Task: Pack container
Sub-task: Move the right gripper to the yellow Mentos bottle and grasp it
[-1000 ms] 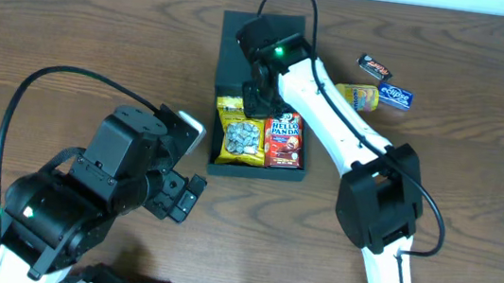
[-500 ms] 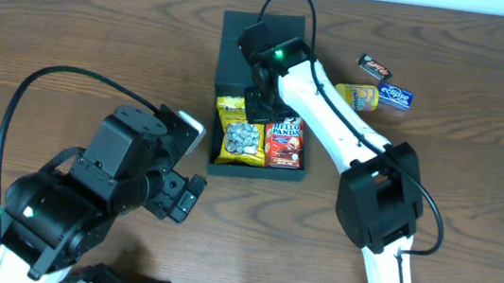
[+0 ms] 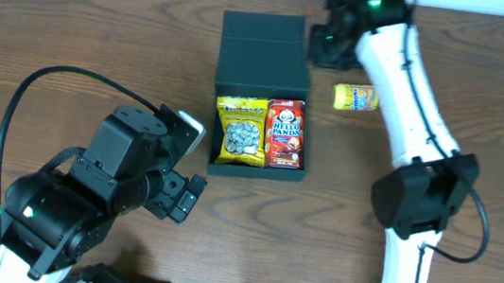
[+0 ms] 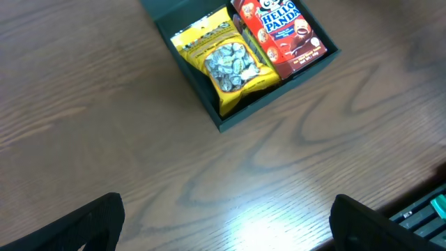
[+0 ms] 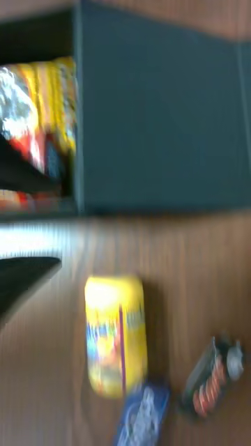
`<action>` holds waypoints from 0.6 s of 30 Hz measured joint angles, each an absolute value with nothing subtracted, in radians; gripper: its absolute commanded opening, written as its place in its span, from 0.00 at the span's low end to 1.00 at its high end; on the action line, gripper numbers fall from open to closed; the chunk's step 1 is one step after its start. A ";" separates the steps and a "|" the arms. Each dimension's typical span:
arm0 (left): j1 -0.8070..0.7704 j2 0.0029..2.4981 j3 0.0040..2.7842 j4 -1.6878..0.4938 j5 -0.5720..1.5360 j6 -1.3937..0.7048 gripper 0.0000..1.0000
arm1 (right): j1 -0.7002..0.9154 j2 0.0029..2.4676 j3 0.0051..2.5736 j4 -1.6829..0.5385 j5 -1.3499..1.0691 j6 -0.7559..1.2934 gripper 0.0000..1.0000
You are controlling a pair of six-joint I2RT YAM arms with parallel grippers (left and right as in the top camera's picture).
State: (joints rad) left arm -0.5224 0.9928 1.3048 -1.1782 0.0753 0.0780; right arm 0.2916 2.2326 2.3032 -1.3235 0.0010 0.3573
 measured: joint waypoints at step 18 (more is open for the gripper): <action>-0.522 0.993 1.305 -1.178 0.076 0.078 0.95 | 0.158 2.232 2.081 -1.267 0.053 -0.303 0.99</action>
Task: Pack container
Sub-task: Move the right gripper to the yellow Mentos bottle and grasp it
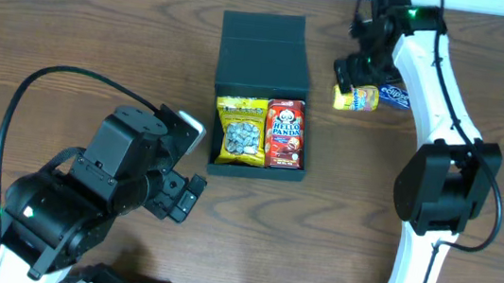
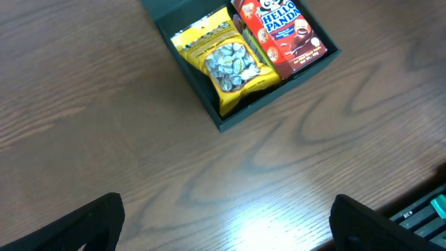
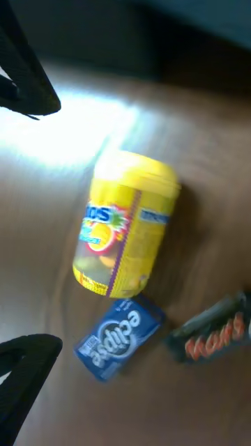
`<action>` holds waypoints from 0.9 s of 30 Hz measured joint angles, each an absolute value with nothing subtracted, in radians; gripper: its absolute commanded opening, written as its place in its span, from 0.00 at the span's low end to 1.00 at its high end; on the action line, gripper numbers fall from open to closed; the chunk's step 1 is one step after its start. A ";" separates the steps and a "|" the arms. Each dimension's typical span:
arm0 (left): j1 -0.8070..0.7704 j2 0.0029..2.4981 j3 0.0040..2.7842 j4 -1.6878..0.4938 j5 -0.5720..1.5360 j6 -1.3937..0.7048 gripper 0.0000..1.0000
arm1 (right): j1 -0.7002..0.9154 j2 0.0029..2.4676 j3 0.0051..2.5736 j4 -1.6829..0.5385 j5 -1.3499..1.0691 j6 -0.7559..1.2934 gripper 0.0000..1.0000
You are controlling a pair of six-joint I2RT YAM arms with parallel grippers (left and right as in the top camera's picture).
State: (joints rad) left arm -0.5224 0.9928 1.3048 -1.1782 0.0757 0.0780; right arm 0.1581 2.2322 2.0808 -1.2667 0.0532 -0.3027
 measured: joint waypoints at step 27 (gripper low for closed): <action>-0.522 0.993 1.305 -1.179 0.076 0.078 0.95 | 0.081 2.248 2.072 -1.133 -0.123 -1.262 0.99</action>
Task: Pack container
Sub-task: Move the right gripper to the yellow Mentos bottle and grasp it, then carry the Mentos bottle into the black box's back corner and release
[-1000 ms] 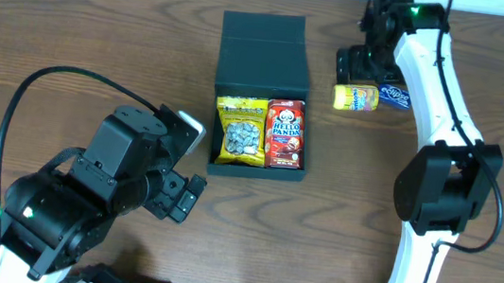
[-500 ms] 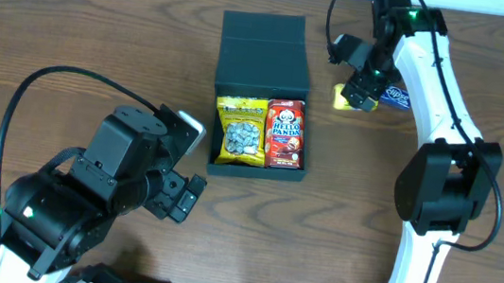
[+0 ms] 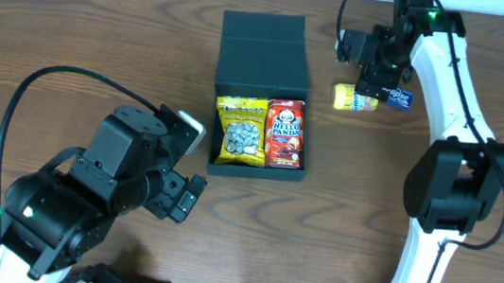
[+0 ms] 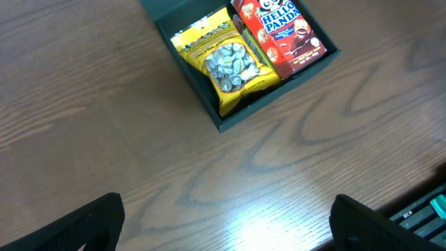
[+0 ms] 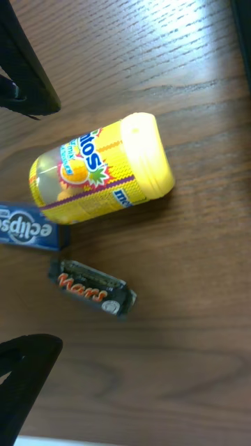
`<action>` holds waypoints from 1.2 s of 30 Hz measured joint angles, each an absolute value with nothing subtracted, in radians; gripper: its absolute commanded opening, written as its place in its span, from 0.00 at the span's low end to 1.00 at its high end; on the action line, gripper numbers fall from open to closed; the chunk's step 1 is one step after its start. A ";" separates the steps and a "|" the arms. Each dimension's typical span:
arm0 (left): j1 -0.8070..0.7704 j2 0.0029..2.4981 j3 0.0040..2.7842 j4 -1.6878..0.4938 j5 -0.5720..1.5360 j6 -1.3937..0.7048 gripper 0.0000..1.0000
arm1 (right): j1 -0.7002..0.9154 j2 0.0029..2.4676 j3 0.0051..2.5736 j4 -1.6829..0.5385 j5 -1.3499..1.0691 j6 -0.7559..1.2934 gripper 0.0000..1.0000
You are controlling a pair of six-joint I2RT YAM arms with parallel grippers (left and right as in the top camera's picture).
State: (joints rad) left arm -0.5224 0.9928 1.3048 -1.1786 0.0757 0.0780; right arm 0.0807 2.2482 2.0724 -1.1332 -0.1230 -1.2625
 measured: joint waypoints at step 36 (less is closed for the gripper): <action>-0.522 0.993 1.305 -1.179 0.076 0.078 0.95 | 0.074 2.448 2.067 -1.155 -0.158 -1.276 0.61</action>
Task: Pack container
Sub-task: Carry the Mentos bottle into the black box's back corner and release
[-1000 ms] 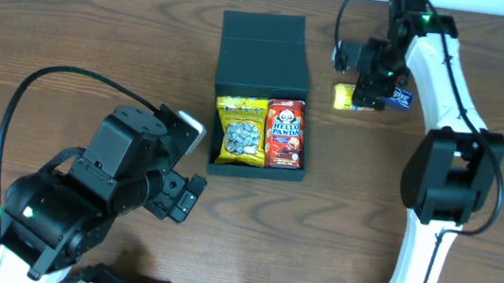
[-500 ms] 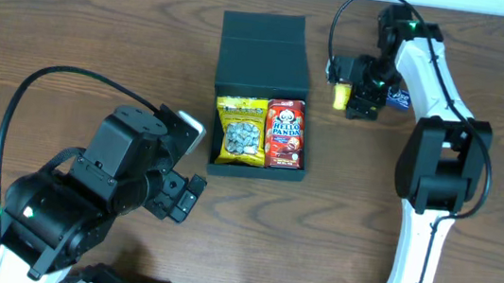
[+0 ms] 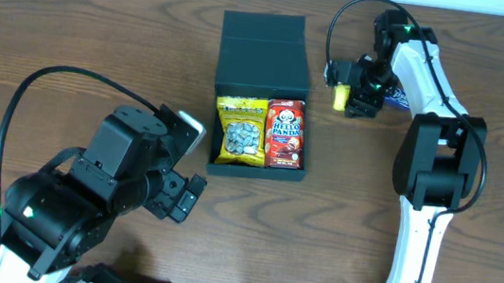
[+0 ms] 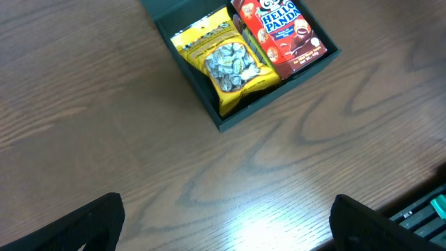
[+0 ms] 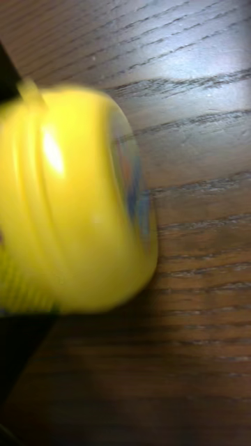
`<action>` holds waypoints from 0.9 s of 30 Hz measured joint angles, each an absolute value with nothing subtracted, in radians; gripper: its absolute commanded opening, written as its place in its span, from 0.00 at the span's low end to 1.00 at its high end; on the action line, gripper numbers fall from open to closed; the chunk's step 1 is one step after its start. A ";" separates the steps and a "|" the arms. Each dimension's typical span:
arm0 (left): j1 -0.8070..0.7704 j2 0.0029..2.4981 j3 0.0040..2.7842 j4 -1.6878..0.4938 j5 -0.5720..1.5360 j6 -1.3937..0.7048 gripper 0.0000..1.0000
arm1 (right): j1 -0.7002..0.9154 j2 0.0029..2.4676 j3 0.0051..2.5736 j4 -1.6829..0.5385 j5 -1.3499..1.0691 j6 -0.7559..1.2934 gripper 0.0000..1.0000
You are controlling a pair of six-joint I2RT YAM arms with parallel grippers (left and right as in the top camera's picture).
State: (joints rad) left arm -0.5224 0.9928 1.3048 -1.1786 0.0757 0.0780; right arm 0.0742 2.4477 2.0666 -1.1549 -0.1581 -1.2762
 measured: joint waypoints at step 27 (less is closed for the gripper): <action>-0.522 0.993 1.305 -1.179 0.076 0.078 0.95 | 0.150 2.448 2.082 -0.846 -0.173 -0.606 0.01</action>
State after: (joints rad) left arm -0.5224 0.9928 1.3048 -1.1786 0.0757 0.0780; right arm 0.1501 2.4477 2.0819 -0.8459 -0.1734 -0.6056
